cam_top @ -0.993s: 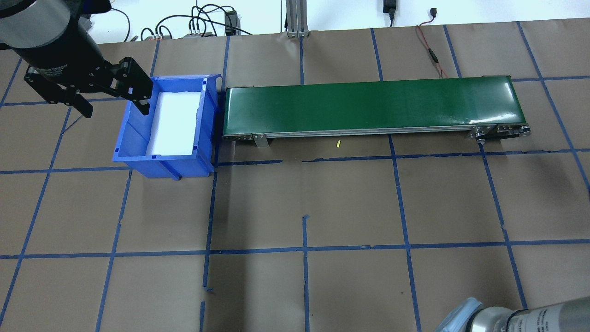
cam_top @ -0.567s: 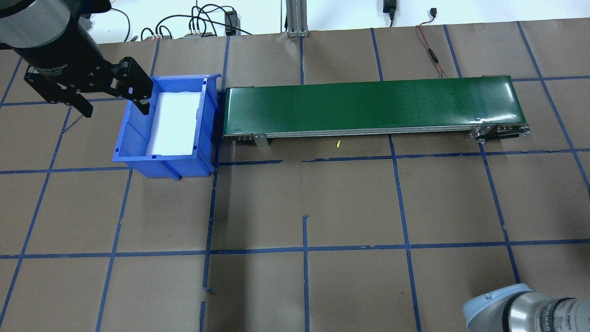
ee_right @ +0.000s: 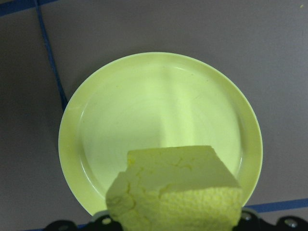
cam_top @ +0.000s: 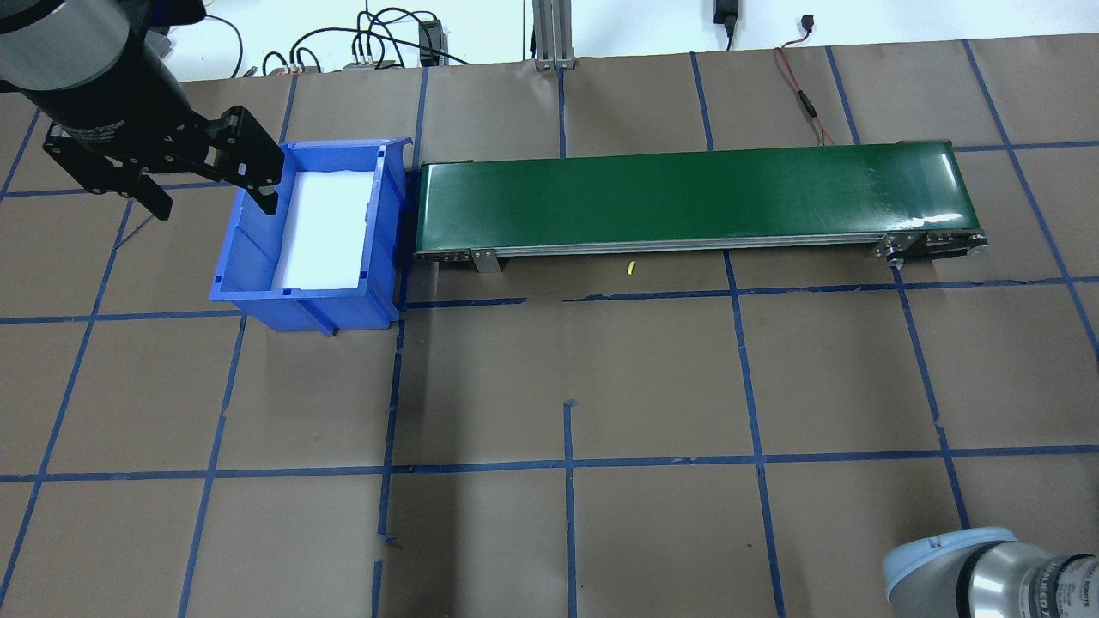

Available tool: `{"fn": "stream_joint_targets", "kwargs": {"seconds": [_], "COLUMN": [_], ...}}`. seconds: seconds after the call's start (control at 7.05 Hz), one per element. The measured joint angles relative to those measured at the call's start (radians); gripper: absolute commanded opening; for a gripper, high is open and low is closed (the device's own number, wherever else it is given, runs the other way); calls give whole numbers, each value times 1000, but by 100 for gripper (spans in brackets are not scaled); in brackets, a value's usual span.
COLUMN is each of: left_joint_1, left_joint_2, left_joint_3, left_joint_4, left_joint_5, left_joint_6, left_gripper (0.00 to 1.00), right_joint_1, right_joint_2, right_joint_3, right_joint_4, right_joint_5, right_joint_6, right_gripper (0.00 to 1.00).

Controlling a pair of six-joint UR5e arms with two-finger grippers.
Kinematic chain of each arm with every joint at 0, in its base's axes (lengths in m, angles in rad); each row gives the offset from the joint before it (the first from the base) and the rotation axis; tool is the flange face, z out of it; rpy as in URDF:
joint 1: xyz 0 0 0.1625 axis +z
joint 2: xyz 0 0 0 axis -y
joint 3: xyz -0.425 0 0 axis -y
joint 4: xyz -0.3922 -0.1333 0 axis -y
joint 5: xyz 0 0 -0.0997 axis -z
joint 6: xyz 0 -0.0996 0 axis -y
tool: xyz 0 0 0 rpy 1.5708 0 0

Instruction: Move block left to right into plate

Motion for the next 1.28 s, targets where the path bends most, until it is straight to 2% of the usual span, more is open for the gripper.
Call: {"fn": "stream_joint_targets", "kwargs": {"seconds": [0.14, 0.28, 0.43, 0.57, 0.85, 0.99, 1.28], "left_joint_1": [0, 0, 0, 0, 2, 2, 2], "left_joint_2": [0, 0, 0, 0, 0, 0, 1], "left_joint_3": [0, 1, 1, 1, 3, 3, 6], "left_joint_4": [0, 0, 0, 0, -1, -1, -1], "left_joint_5": [-1, -1, -1, -1, -1, -1, 0], "left_joint_6": [-1, -1, -1, -1, -4, -5, -8], "left_gripper": [100, 100, 100, 100, 100, 100, 100], "right_joint_1": [1, 2, 8, 34, 156, 249, 524], "right_joint_2": [6, 10, 8, 3, -9, -27, -84], "right_joint_3": [6, 6, 3, -6, -35, -43, -49], "right_joint_4": [-2, -1, 0, -1, 8, 25, 87], "right_joint_5": [31, 97, 133, 143, 103, 91, 88], "right_joint_6": [8, -5, -10, -6, 68, 139, 411], "right_gripper": [100, 100, 100, 100, 100, 100, 100]}}
